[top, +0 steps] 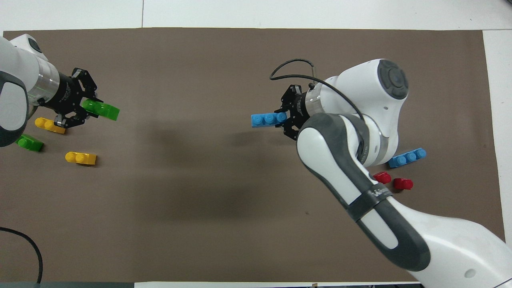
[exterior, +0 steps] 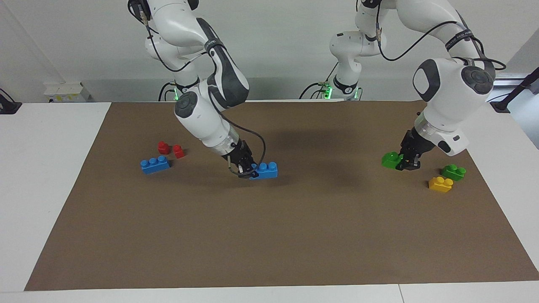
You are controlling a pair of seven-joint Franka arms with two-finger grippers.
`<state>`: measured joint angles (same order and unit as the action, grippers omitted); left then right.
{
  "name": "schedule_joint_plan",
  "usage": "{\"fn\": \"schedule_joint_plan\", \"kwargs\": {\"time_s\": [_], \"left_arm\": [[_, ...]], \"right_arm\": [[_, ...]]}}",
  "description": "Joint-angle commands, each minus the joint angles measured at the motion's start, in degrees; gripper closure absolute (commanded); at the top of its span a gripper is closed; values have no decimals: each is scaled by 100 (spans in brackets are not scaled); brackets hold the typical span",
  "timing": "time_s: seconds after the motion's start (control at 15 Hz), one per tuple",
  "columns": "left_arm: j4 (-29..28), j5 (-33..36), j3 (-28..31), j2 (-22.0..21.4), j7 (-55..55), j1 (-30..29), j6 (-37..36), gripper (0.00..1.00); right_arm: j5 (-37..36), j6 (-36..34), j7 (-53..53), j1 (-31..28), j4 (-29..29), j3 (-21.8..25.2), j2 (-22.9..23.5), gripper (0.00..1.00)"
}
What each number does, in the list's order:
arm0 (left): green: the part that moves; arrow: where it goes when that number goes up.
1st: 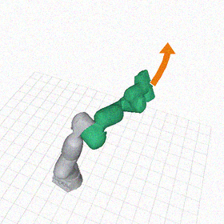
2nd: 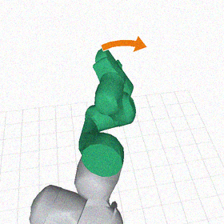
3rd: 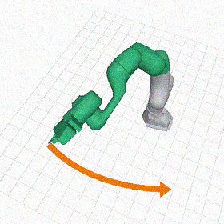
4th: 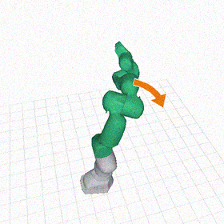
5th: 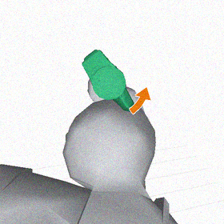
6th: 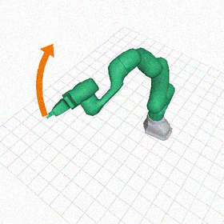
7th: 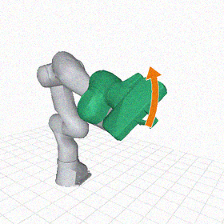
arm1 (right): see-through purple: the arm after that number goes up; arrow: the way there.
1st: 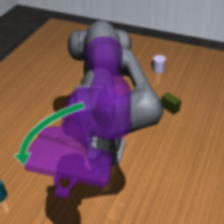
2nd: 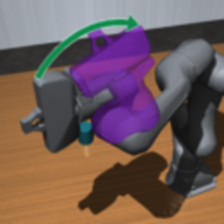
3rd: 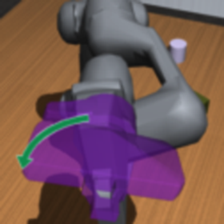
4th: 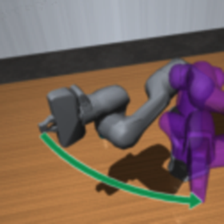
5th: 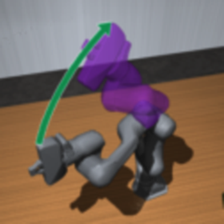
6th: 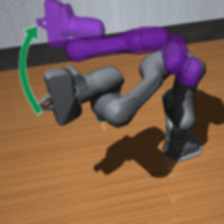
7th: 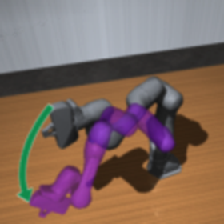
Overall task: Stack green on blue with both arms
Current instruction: 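Grasp the green brick with the left gripper while the right gripper lifts the blue brick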
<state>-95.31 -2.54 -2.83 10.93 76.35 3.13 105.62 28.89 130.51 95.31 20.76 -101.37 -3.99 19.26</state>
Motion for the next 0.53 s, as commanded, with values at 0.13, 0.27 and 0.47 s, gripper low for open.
{"fn": "schedule_joint_plan", "kwargs": {"time_s": [0.13, 0.27, 0.47], "left_arm": [[-120, -36, 55, -240, 1520, 679, -173, 100], [-137, -36, 55, -258, 1987, 907, -164, 100], [-269, -36, 55, -310, 2673, 1189, -33, 100]], "right_arm": [[432, 1150, 243, 595, -716, 30, 51, 100], [522, 1398, 217, 754, -867, 30, 104, 100], [530, 1521, 199, 868, -876, 30, 271, 100]]}}
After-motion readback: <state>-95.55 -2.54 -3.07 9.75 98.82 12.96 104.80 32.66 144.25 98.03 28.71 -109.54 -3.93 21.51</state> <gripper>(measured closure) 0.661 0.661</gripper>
